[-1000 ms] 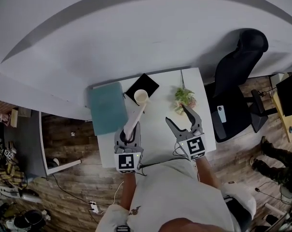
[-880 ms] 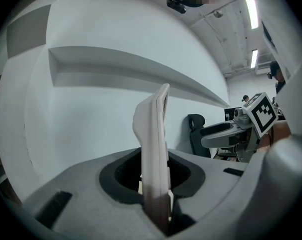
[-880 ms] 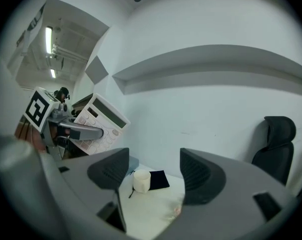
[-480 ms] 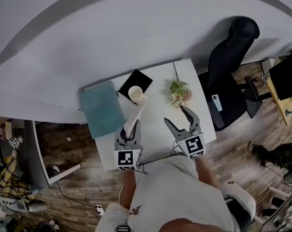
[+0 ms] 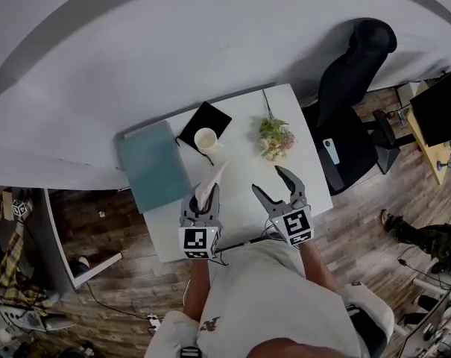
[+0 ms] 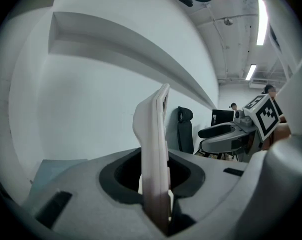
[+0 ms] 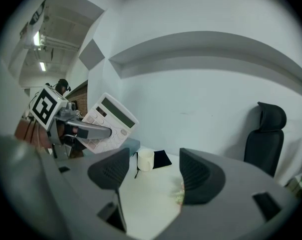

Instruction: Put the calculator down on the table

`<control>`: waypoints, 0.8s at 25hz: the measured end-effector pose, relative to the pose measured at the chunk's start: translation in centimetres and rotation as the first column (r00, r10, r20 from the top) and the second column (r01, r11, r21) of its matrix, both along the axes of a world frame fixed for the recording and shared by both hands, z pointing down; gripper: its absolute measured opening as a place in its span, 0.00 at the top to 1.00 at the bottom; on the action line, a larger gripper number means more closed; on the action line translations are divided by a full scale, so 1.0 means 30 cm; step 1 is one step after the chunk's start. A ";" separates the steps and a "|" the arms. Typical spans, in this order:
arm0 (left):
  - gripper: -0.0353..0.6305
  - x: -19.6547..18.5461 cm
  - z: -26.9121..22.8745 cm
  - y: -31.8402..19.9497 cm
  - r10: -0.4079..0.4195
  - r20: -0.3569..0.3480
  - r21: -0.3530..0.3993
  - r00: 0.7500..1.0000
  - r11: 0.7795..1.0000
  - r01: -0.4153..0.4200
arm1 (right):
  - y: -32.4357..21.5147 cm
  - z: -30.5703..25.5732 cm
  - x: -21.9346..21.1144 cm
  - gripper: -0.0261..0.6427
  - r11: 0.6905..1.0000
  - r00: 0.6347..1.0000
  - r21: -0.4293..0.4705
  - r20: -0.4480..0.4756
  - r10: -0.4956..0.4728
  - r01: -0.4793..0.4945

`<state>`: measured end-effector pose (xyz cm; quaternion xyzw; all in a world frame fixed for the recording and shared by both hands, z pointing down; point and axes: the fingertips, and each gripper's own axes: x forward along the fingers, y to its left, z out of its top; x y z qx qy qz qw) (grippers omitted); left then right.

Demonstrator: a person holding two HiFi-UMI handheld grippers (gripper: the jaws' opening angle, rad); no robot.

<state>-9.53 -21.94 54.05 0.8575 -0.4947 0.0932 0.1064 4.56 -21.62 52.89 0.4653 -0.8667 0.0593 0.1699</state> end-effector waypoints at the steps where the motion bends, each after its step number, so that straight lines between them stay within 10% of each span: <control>1: 0.80 0.003 0.011 0.001 0.003 -0.003 -0.008 1.000 1.000 -0.004 | 0.003 0.011 0.001 0.49 1.000 1.000 -0.007 -0.002 0.001 -0.001; 20: 0.80 0.047 0.205 0.008 0.052 -0.045 -0.159 0.998 0.985 -0.059 | 0.020 0.183 -0.008 0.49 0.994 0.999 -0.112 -0.036 -0.009 0.005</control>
